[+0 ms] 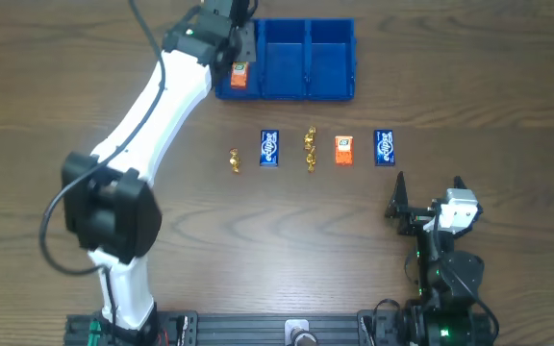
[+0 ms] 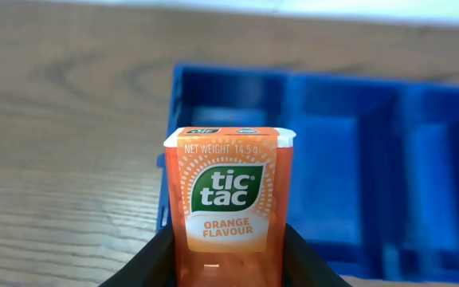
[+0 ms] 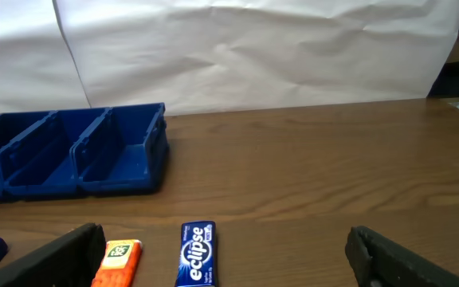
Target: Sort Candies Into Trays
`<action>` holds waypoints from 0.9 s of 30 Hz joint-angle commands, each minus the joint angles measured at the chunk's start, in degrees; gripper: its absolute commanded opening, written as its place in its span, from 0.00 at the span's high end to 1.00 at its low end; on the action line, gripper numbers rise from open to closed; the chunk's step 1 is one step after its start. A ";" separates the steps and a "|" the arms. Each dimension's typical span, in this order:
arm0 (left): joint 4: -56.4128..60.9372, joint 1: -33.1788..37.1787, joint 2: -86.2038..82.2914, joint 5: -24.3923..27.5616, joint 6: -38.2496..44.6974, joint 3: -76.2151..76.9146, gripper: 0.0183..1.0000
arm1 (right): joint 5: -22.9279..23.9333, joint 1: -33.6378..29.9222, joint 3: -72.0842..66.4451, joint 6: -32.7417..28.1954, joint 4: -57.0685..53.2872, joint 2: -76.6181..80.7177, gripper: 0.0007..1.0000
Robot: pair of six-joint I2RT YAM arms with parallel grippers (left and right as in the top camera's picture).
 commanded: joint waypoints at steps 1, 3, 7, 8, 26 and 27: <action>0.02 0.92 3.82 1.42 0.87 0.15 0.77 | -0.28 -0.20 -0.31 -0.74 0.04 -0.44 0.00; 0.31 0.92 4.57 1.44 0.87 0.15 0.77 | -0.28 -0.20 -0.31 -0.74 0.02 -0.44 0.00; 0.31 0.92 5.25 1.46 1.09 0.15 0.65 | -0.28 -0.20 -0.31 -0.74 0.02 -0.44 0.00; 0.28 0.92 5.31 1.44 1.09 0.15 0.60 | -0.28 -0.20 -0.31 -0.74 0.04 -0.44 0.00; -1.40 -13.20 2.67 -1.38 -9.51 2.71 0.05 | -0.28 -0.20 -0.31 -0.74 0.04 -0.44 0.00; -2.29 -15.56 2.84 -2.60 -11.69 2.69 0.05 | -0.28 -0.20 -0.31 -0.74 0.04 -0.44 0.00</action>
